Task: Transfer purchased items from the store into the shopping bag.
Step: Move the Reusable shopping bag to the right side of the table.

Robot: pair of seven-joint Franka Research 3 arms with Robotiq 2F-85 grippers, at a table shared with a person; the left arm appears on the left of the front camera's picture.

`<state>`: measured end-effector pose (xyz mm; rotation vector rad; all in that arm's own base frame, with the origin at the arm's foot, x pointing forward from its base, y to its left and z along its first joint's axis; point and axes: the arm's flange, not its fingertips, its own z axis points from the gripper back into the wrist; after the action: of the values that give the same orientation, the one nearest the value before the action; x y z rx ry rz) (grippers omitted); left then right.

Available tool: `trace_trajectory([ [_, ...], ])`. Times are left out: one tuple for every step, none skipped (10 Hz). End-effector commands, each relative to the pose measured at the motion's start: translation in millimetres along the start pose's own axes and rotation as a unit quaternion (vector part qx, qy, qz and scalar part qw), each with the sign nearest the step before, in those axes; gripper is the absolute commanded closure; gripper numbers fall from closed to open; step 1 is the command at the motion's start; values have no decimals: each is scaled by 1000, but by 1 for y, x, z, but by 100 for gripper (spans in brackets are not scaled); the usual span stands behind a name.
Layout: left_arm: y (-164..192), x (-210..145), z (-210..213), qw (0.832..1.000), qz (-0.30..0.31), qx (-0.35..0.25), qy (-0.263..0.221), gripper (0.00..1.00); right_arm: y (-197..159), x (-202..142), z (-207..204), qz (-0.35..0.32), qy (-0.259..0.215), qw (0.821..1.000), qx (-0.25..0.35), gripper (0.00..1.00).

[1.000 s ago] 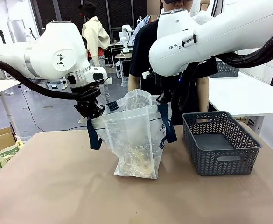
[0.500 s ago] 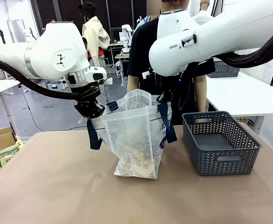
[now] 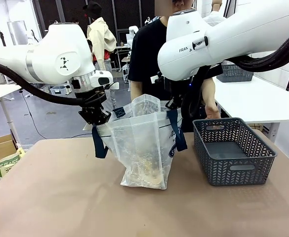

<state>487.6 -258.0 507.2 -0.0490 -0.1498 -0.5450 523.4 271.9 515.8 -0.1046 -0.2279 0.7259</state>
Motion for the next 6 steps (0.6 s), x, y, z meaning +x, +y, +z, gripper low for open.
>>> trace_trajectory([
  [1,-1,0,1000,2,0,1,100,-2,-1,-2,-1,2,1000,-1,100],
  [1,-1,0,1000,2,0,1,100,-2,-1,-2,-1,2,1000,-1,100],
  [1,-1,0,1000,2,0,1,100,-2,-1,-2,-1,2,1000,-1,100],
  [1,-1,0,1000,2,0,1,100,-2,-1,-2,-1,2,1000,-1,100],
  [1,-1,0,1000,2,0,1,100,-2,-1,-2,-1,2,1000,-1,100],
  [1,-1,0,1000,2,0,1,100,-2,-1,-2,-1,2,1000,-1,100],
])
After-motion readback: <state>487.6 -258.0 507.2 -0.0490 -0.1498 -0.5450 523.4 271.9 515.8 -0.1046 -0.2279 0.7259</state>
